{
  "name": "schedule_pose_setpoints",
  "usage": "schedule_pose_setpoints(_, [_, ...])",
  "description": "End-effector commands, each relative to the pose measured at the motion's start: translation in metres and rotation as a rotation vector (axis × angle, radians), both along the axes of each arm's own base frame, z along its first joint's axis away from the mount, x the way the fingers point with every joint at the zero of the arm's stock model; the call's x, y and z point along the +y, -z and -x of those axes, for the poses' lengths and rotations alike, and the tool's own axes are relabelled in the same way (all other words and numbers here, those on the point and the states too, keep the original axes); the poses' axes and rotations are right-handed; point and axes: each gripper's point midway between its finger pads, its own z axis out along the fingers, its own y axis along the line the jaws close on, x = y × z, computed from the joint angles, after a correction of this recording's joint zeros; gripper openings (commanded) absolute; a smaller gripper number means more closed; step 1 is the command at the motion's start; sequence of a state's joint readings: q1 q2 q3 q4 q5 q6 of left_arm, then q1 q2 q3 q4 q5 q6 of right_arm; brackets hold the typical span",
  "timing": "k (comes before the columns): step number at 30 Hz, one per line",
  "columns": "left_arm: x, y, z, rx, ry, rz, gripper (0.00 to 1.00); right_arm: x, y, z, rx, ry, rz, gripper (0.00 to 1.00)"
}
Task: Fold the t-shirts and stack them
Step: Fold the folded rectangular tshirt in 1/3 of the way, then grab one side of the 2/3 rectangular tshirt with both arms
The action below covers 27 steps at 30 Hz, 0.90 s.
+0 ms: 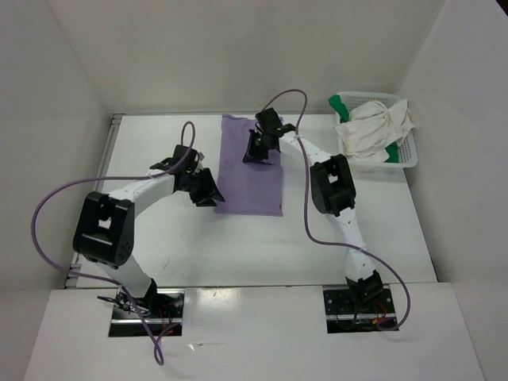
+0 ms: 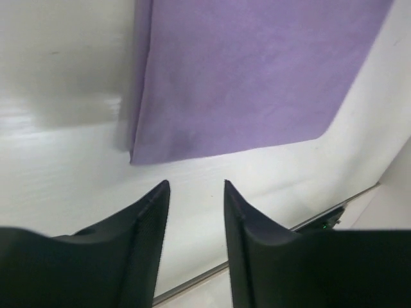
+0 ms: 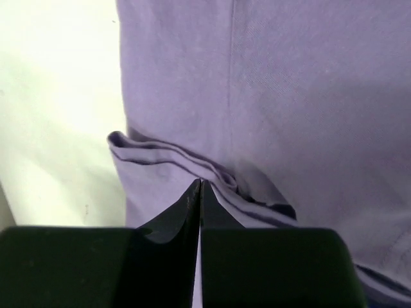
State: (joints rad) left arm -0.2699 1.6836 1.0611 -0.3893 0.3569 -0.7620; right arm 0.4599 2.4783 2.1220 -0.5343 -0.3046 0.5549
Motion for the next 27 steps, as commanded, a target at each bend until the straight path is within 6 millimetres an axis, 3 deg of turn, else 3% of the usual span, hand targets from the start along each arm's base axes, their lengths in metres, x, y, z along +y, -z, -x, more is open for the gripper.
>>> schedule_pose_setpoints(1, [0.023, -0.010, 0.005, -0.033, -0.043, -0.019, 0.48, 0.000, -0.042, 0.002, -0.044, -0.013, -0.048, 0.05])
schedule_pose_setpoints(4, [0.032, 0.002, 0.010, -0.008, -0.064, -0.002, 0.50, -0.017, -0.078, 0.041, -0.066, 0.025, -0.098, 0.21])
schedule_pose_setpoints(6, [0.035, 0.006, 0.010, 0.008, -0.079, 0.007, 0.50, -0.029, -0.090, 0.055, -0.083, 0.067, -0.102, 0.30])
schedule_pose_setpoints(7, [0.033, 0.011, 0.010, 0.010, -0.073, 0.019, 0.50, -0.041, -0.076, 0.070, -0.039, 0.095, -0.097, 0.33])
schedule_pose_setpoints(8, [0.031, 0.012, 0.009, 0.008, -0.069, 0.028, 0.53, -0.046, -0.098, 0.082, -0.063, 0.102, -0.118, 0.35])
schedule_pose_setpoints(9, [0.029, 0.018, 0.006, 0.020, -0.070, 0.041, 0.55, -0.052, -0.099, 0.089, -0.066, 0.123, -0.114, 0.38])
schedule_pose_setpoints(10, [0.026, 0.022, 0.007, 0.032, -0.062, 0.055, 0.57, -0.063, -0.075, 0.113, -0.001, 0.134, -0.087, 0.39])
schedule_pose_setpoints(11, [0.020, 0.022, 0.006, 0.042, -0.037, 0.083, 0.58, -0.070, -0.090, 0.120, -0.020, 0.158, -0.115, 0.40])
schedule_pose_setpoints(12, [0.019, 0.033, 0.010, 0.080, -0.034, 0.086, 0.58, -0.076, -0.086, 0.128, -0.015, 0.176, -0.108, 0.44])
schedule_pose_setpoints(13, [0.018, 0.032, 0.004, 0.069, -0.033, 0.088, 0.59, -0.090, -0.063, 0.147, 0.039, 0.189, -0.077, 0.46])
schedule_pose_setpoints(15, [0.017, 0.035, 0.004, 0.074, -0.029, 0.097, 0.59, -0.101, -0.060, 0.160, 0.046, 0.224, -0.084, 0.47])
schedule_pose_setpoints(16, [0.017, 0.038, 0.004, 0.083, -0.029, 0.095, 0.59, -0.109, -0.041, 0.177, 0.084, 0.226, -0.062, 0.49])
schedule_pose_setpoints(19, [0.020, 0.040, 0.003, 0.078, -0.040, 0.074, 0.54, -0.120, -0.020, 0.194, 0.128, 0.253, -0.052, 0.50])
schedule_pose_setpoints(22, [0.021, 0.048, 0.005, 0.100, -0.041, 0.069, 0.50, -0.120, -0.011, 0.199, 0.138, 0.248, -0.054, 0.51])
schedule_pose_setpoints(27, [0.022, 0.057, 0.006, 0.111, -0.046, 0.059, 0.45, -0.123, -0.014, 0.191, 0.100, 0.265, -0.063, 0.54])
